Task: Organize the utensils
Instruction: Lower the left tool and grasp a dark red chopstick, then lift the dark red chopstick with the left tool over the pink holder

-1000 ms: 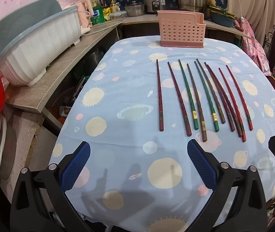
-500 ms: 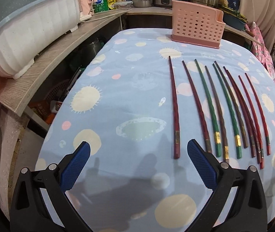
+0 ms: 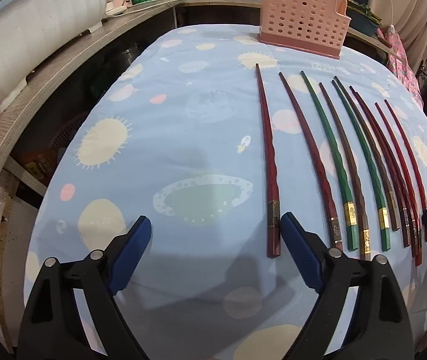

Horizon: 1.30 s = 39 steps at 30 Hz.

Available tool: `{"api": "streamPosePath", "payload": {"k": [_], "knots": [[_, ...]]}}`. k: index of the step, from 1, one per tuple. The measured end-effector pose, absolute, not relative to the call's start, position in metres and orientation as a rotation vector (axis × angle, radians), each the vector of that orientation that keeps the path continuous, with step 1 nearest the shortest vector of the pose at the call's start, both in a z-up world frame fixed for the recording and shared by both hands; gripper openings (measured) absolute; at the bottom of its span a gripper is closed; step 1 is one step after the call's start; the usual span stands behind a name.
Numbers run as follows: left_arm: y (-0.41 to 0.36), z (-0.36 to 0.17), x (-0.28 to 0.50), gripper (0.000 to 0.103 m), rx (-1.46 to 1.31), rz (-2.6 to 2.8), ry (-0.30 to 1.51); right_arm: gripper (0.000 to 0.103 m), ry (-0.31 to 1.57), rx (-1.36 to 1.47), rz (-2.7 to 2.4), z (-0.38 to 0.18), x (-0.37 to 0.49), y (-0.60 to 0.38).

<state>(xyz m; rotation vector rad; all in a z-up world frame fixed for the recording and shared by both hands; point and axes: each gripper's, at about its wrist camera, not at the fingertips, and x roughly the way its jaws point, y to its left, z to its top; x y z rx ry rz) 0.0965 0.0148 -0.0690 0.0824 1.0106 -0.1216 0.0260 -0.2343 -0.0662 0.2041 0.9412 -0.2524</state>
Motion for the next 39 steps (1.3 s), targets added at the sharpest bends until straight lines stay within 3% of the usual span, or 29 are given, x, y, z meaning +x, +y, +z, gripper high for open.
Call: {"api": "streamPosePath", "payload": {"k": [3, 5, 8, 12, 21, 30, 39], "knots": [[0.014, -0.071, 0.099, 0.072, 0.082, -0.129, 1.015, 0.029, 0.939, 0.189, -0.253, -0.067, 0.026, -0.233], [0.014, -0.070, 0.101, 0.066, 0.073, -0.138, 1.018, 0.022, 0.938, 0.191, -0.252, -0.067, 0.026, -0.234], [0.012, -0.068, 0.100, 0.049, 0.074, -0.154, 1.013, 0.010, 0.938, 0.207, -0.240, -0.067, 0.025, -0.237], [0.011, -0.065, 0.100, 0.011, 0.065, -0.180, 1.021, 0.007, 0.943, 0.211, -0.223, -0.066, 0.024, -0.240], [0.019, -0.029, 0.090, 0.007, 0.024, -0.212, 0.987, 0.007, 0.891, 0.238, -0.190, -0.028, 0.011, -0.246], [0.021, 0.068, 0.109, 0.007, -0.046, -0.232, 0.811, 0.007, 0.703, 0.221, -0.186, 0.064, 0.024, -0.264], [-0.002, 0.145, 0.170, 0.007, -0.052, -0.245, 0.658, 0.007, 0.593, 0.272, -0.180, 0.114, 0.081, -0.299]]}}
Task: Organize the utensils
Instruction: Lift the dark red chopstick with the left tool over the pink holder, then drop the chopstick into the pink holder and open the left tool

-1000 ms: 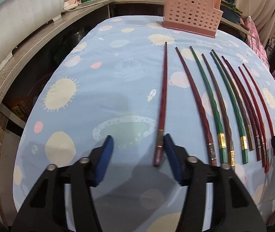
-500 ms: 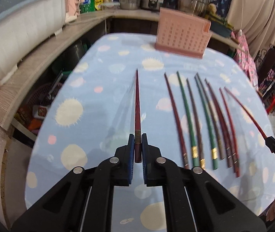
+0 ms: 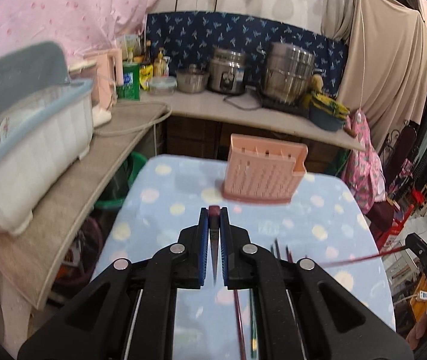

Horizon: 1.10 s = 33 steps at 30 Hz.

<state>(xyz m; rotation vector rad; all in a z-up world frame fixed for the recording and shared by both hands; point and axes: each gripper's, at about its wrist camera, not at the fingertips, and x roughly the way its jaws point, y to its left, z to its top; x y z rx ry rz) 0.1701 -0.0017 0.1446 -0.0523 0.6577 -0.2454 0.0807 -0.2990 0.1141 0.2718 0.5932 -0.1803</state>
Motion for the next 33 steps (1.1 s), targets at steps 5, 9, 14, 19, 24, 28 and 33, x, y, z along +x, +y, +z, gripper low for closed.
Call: {"api": "streamPosePath", "payload": {"k": [5, 9, 14, 19, 24, 28, 33], "knots": [[-0.017, 0.175, 0.210, 0.007, -0.075, -0.246, 0.606, 0.007, 0.553, 0.301, -0.172, 0.134, 0.117, -0.313], [-0.029, 0.203, 0.232, 0.007, -0.101, -0.249, 0.547, 0.007, 0.492, 0.319, -0.147, 0.163, 0.143, -0.317], [-0.039, 0.244, 0.258, 0.007, -0.137, -0.253, 0.449, 0.007, 0.377, 0.336, -0.102, 0.210, 0.180, -0.316], [-0.055, 0.270, 0.288, 0.007, -0.163, -0.245, 0.366, 0.007, 0.288, 0.368, -0.074, 0.239, 0.223, -0.314], [-0.072, 0.275, 0.320, 0.007, -0.156, -0.225, 0.337, 0.007, 0.252, 0.395, -0.060, 0.246, 0.269, -0.316], [-0.079, 0.260, 0.340, 0.007, -0.155, -0.230, 0.373, 0.007, 0.284, 0.411, -0.054, 0.231, 0.299, -0.319], [-0.086, 0.224, 0.359, 0.007, -0.132, -0.228, 0.435, 0.007, 0.357, 0.411, -0.052, 0.192, 0.323, -0.317]]}}
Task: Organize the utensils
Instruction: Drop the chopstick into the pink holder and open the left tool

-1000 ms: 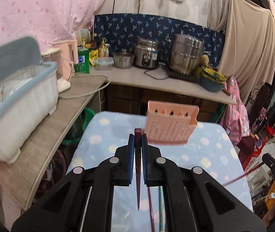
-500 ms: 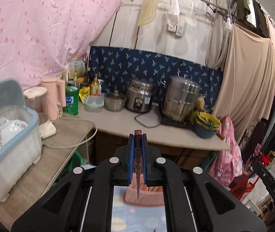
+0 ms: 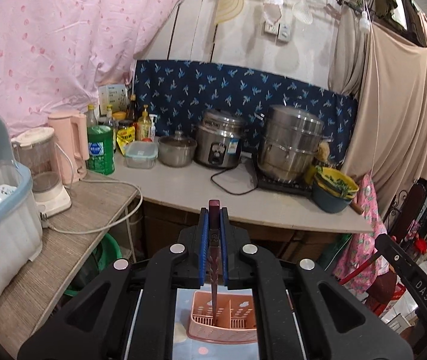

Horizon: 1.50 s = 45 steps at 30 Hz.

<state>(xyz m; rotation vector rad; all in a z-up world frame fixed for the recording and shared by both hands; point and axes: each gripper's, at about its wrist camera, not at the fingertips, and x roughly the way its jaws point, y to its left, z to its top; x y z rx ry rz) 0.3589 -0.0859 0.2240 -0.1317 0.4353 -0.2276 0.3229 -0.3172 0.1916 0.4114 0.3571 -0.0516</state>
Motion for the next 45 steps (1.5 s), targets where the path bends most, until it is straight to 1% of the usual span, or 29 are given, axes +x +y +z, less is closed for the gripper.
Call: {"api": "streamPosePath", "payload": {"k": [8, 9, 11, 12, 13, 15, 17, 18, 20, 22, 25, 33, 38, 45], "knots": [[-0.086, 0.181, 0.375, 0.007, -0.131, -0.227, 0.515, 0.008, 0.440, 0.393, -0.052, 0.149, 0.338, -0.311], [-0.085, 0.178, 0.375, 0.007, -0.127, -0.224, 0.518, 0.010, 0.436, 0.388, -0.057, 0.148, 0.337, -0.310], [-0.084, 0.173, 0.373, 0.010, -0.122, -0.220, 0.517, 0.023, 0.431, 0.380, -0.063, 0.148, 0.332, -0.308], [-0.083, 0.172, 0.372, 0.018, -0.120, -0.219, 0.521, 0.027, 0.426, 0.382, -0.062, 0.148, 0.330, -0.308], [-0.082, 0.171, 0.371, 0.030, -0.121, -0.219, 0.525, 0.030, 0.420, 0.384, -0.060, 0.149, 0.326, -0.307], [-0.078, 0.171, 0.363, 0.042, -0.130, -0.212, 0.515, 0.031, 0.410, 0.383, -0.057, 0.153, 0.317, -0.306], [-0.075, 0.172, 0.354, 0.045, -0.126, -0.211, 0.509, 0.035, 0.399, 0.381, -0.051, 0.157, 0.305, -0.304], [-0.074, 0.172, 0.350, 0.049, -0.122, -0.210, 0.510, 0.037, 0.392, 0.379, -0.048, 0.159, 0.297, -0.302], [-0.071, 0.173, 0.340, 0.054, -0.120, -0.211, 0.510, 0.044, 0.380, 0.373, -0.045, 0.162, 0.283, -0.299], [-0.067, 0.173, 0.327, 0.058, -0.120, -0.209, 0.512, 0.047, 0.377, 0.362, -0.042, 0.163, 0.267, -0.294], [-0.062, 0.174, 0.309, 0.061, -0.112, -0.199, 0.516, 0.048, 0.381, 0.348, -0.036, 0.163, 0.245, -0.287], [-0.056, 0.166, 0.248, 0.063, -0.029, -0.170, 0.516, 0.050, 0.400, 0.298, -0.049, 0.147, 0.177, -0.270], [-0.047, 0.149, 0.209, 0.063, -0.010, -0.184, 0.549, 0.050, 0.445, 0.269, -0.063, 0.128, 0.134, -0.259], [-0.027, 0.113, 0.166, 0.064, -0.016, -0.190, 0.640, 0.050, 0.528, 0.244, -0.080, 0.094, 0.086, -0.248]]}}
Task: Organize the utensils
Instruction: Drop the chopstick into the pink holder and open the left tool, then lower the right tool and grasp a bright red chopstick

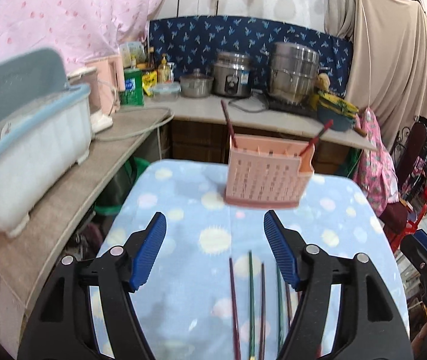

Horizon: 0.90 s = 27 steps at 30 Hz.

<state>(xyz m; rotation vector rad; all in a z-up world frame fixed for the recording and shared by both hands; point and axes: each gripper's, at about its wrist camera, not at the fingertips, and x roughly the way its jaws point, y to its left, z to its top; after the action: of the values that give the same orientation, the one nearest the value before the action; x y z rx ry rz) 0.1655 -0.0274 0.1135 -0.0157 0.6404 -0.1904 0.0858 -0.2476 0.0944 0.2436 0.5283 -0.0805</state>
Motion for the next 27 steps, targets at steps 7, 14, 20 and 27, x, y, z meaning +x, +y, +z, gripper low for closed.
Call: {"api": "streamPosePath", "payload": {"k": [7, 14, 20, 27], "knots": [[-0.011, 0.068, 0.126, 0.064, 0.032, -0.177, 0.727, 0.050, 0.625, 0.237, -0.105, 0.057, 0.046, -0.241], [0.001, 0.029, 0.099, 0.064, 0.044, -0.178, 0.809, 0.050, 0.734, 0.266, -0.125, 0.013, 0.022, -0.240], [0.000, 0.011, 0.084, 0.064, 0.059, -0.185, 0.844, 0.050, 0.782, 0.220, -0.143, -0.011, 0.006, -0.230], [-0.004, -0.004, 0.075, 0.064, 0.064, -0.196, 0.883, 0.050, 0.839, 0.224, -0.142, -0.032, 0.002, -0.224]]}}
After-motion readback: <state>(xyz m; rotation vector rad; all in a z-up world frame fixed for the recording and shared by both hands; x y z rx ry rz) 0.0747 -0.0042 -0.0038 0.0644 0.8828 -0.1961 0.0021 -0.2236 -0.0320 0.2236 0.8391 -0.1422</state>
